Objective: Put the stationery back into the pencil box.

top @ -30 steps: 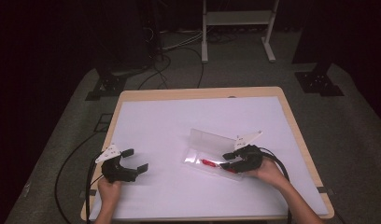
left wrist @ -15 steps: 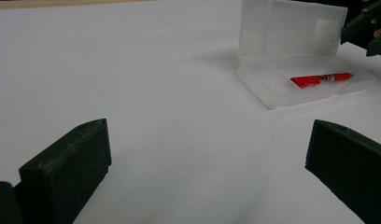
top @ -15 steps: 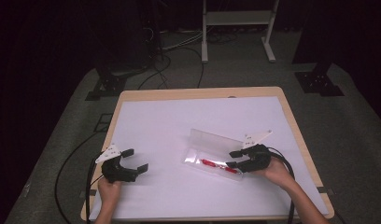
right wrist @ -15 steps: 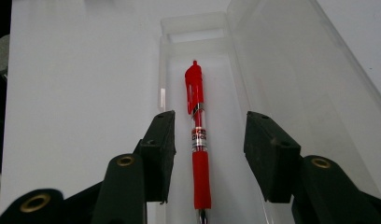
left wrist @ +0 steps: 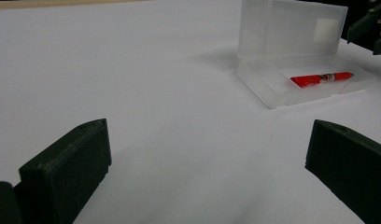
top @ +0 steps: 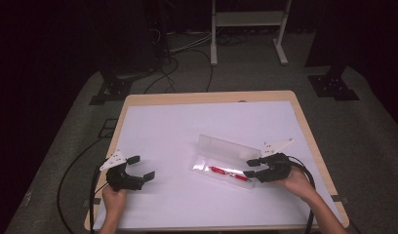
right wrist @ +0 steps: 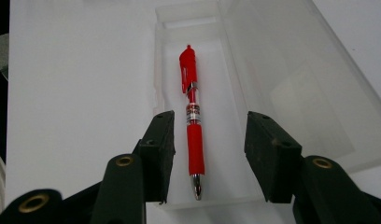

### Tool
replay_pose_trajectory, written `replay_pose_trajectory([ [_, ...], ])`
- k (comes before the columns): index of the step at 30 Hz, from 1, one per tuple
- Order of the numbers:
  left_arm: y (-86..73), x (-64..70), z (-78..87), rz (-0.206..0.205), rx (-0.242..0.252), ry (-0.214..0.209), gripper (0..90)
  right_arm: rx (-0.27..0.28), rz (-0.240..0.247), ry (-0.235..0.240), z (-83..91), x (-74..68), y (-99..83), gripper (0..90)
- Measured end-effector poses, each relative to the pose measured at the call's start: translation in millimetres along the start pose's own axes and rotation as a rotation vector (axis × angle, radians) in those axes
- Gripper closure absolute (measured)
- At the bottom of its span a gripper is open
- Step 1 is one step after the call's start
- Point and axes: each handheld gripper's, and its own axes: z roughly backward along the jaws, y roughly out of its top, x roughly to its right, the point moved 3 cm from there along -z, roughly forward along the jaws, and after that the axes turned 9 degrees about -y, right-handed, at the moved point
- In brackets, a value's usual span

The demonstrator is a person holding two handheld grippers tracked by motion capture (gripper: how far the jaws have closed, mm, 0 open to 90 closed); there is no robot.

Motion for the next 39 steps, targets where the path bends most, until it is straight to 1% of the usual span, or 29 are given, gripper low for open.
replay_pose_trajectory([
  [9, -0.1, 0.1, 0.0, -0.003, -0.002, 0.001, 0.0, 0.007, -0.017, -0.016, 9.5, 4.5, -10.5, 51.8],
  [15, -0.1, 0.1, 0.0, -0.004, -0.003, 0.001, 0.0, 0.009, -0.023, -0.021, 13.5, 6.4, -14.4, 51.7],
  [20, 0.0, 0.1, -0.1, -0.003, -0.002, 0.001, 0.0, 0.006, -0.03, -0.026, 16.2, 7.2, -21.0, 51.5],
  [23, -0.1, 0.2, -0.1, -0.004, -0.002, 0.001, 0.0, 0.015, -0.039, -0.037, 20.7, 9.4, -26.3, 51.5],
  [31, 0.0, 0.1, -0.1, -0.003, -0.001, 0.002, 0.0, 0.023, -0.064, -0.048, 28.9, 12.1, -36.2, 51.4],
  [34, 0.0, 0.1, -0.1, -0.004, -0.002, 0.001, 0.0, 0.016, -0.066, -0.051, 29.6, 12.7, -40.0, 51.4],
  [39, 0.0, 0.1, 0.0, -0.004, -0.003, 0.001, 0.0, 0.013, -0.092, -0.059, 34.9, 14.7, -50.0, 51.3],
])
